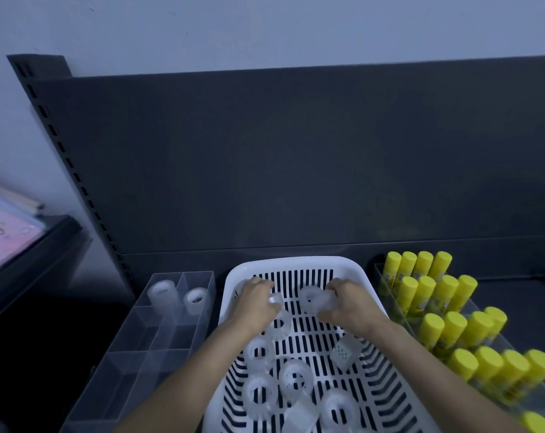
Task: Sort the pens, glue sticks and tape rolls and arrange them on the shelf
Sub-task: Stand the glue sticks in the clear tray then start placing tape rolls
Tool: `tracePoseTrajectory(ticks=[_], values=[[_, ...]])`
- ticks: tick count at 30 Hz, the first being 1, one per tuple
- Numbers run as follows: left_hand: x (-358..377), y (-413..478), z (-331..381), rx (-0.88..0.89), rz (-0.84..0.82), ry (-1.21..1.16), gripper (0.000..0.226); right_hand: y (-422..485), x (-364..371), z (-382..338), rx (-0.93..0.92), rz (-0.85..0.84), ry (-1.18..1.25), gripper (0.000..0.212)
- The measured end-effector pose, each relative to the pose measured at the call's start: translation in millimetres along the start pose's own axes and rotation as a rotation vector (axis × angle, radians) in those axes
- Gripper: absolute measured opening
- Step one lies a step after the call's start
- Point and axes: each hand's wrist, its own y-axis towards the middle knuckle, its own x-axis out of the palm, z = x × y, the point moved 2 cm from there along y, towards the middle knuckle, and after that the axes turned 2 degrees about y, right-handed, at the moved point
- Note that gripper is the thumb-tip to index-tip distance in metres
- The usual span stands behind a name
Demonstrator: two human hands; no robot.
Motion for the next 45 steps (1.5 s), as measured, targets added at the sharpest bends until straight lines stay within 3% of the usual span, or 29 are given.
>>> tracePoseTrajectory(ticks=[5, 9, 13, 20, 26, 29, 30, 37, 41, 45], values=[[13.3, -3.4, -5.1, -0.114, -0.266, -0.112, 0.084, 0.1, 0.7, -1.3, -0.005, 0.016, 0.011, 0.050], [13.2, -1.5, -1.1, -0.120, -0.277, -0.107, 0.079, -0.6, 0.3, 0.7, -0.001, 0.022, 0.029, 0.048], [14.9, 1.3, 3.7, -0.118, -0.217, -0.143, 0.051, -3.5, -3.6, -0.4, -0.003, 0.025, 0.097, 0.048], [-20.3, -15.5, -3.5, -0.032, 0.035, -0.219, 0.060, -5.7, -2.8, -15.8, -0.015, 0.020, 0.209, 0.045], [-77.6, -52.7, -45.7, -0.089, 0.206, -0.307, 0.044, 3.8, 5.4, -69.2, -0.074, 0.039, 0.290, 0.037], [-105.5, -70.9, -81.3, -0.119, 0.289, -0.344, 0.025, 13.5, 17.3, -109.8, -0.152, 0.027, 0.284, 0.036], [-111.4, -76.7, -95.2, -0.126, 0.307, -0.352, 0.029, 17.4, 23.4, -124.0, -0.174, 0.017, 0.266, 0.038], [-133.5, -108.7, -174.0, -0.208, 0.304, -0.351, 0.042, 59.8, 78.4, -199.1, -0.203, -0.090, 0.087, 0.032], [-133.3, -112.5, -196.0, -0.254, 0.253, -0.449, 0.070, 78.3, 96.7, -208.5, -0.178, -0.165, -0.143, 0.020], [-129.1, -108.2, -203.9, -0.241, 0.229, -0.509, 0.041, 85.7, 108.0, -202.0, -0.149, -0.191, -0.221, 0.021]])
